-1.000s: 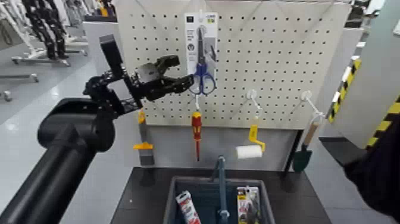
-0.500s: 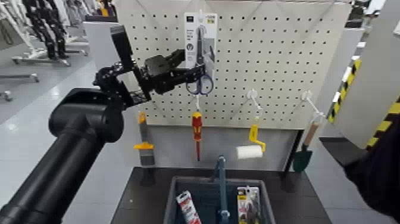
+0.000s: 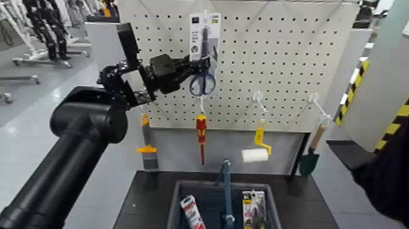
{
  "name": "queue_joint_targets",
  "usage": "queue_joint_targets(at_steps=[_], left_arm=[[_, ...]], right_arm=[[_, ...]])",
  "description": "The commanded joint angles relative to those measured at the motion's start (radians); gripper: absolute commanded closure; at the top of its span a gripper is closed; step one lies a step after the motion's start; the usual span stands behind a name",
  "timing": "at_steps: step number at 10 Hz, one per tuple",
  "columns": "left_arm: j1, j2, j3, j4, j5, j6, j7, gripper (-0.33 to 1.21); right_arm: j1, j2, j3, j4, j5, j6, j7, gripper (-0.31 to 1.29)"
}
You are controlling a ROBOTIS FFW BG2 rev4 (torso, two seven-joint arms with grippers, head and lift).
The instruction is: Put the blue scissors into the crate.
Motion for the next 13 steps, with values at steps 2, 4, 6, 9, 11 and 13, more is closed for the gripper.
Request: queue_joint_targets(at_steps=[2,4,6,9,11,13], left_arm=[[0.0,0.002,0.005,-0.004,-0.007,0.0,0.0,1.19],[0.0,0.003,0.006,-0.007,-0.007,-0.001,0.0,1.18],[0.0,0.006,0.009,-0.024,-0.01,-0.001,0.0,1.18],[0.028,0.014,0.026,-0.155,-0.01,0.03,0.0,1.19],[0.067,0.016,0.051,-0.274,-0.01,0.063,0.003,1.18],[0.107,0.016,0.054,-0.355,-0.001,0.1,0.009,1.18]], right_arm=[[0.002,0.002,0.0,0.0,0.0,-0.002,0.0,0.08],[0.002,0.002,0.0,0.0,-0.001,-0.002,0.0,0.08],[0.002,0.002,0.0,0.0,0.0,-0.002,0.0,0.08],[0.005,0.003,0.0,-0.002,0.0,-0.002,0.0,0.08],[0.005,0.003,0.0,-0.002,0.0,-0.002,0.0,0.08],[0.006,0.005,0.001,-0.002,0.0,-0.002,0.0,0.08]])
